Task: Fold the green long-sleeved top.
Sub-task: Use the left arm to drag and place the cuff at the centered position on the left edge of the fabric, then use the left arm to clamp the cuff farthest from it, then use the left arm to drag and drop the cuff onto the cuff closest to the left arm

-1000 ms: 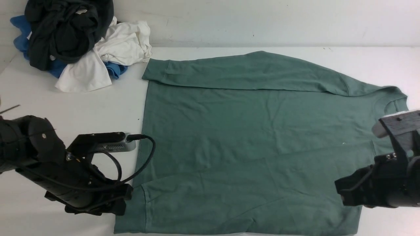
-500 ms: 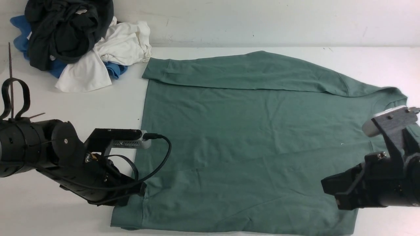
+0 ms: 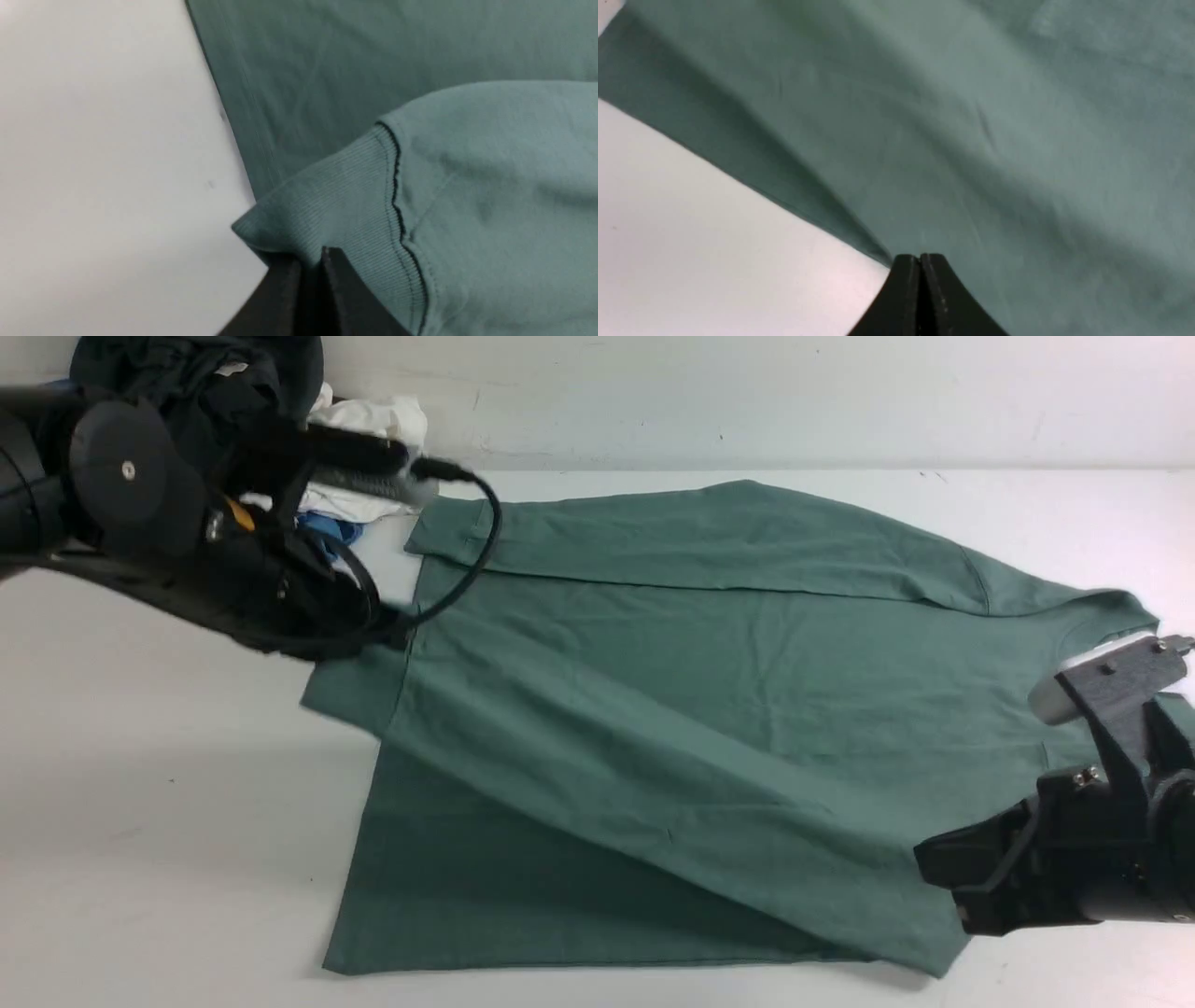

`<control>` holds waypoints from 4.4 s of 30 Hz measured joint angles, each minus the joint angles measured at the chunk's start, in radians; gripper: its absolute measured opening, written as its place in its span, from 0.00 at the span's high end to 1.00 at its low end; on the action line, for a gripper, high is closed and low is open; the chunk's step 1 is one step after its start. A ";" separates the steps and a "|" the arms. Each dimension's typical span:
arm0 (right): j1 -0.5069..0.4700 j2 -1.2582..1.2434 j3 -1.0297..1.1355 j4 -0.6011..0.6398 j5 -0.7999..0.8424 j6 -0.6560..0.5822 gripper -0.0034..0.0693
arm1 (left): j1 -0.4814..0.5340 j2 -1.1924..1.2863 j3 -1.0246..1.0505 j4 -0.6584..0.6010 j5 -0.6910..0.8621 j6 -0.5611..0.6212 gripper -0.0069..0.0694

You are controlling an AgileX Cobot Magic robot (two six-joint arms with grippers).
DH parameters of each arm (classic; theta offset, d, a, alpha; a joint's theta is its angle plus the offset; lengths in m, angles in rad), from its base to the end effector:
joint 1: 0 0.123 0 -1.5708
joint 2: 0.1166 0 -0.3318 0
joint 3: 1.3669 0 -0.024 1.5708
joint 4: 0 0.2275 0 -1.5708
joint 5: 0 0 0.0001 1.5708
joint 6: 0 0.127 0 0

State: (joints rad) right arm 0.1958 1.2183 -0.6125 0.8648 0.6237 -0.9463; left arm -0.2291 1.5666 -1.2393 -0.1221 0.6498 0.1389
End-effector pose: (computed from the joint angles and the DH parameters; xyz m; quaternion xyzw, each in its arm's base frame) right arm 0.1828 0.0939 0.2608 -0.2437 0.8979 0.2190 0.2938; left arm 0.3328 -0.0872 0.3238 0.1392 0.9311 -0.0660 0.3307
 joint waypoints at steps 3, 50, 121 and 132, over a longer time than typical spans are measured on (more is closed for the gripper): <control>0.000 0.000 0.000 0.000 0.000 -0.005 0.97 | 0.001 0.057 -0.063 0.038 -0.041 -0.022 0.89; 0.220 0.515 -0.260 -0.032 -0.249 -0.026 0.97 | 0.137 1.212 -1.495 -0.124 0.239 -0.053 0.15; 0.022 -0.130 -0.099 -0.410 -0.065 0.204 0.97 | -0.017 0.363 -0.180 0.072 0.364 0.009 0.88; 0.022 -0.130 -0.099 -0.403 -0.083 0.204 0.97 | -0.035 0.365 -0.140 0.117 0.336 0.002 0.57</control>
State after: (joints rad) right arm 0.2180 1.0888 -0.7117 0.4619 0.5410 -0.7425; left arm -0.2639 1.9317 -1.3793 -0.0055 0.9853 0.1406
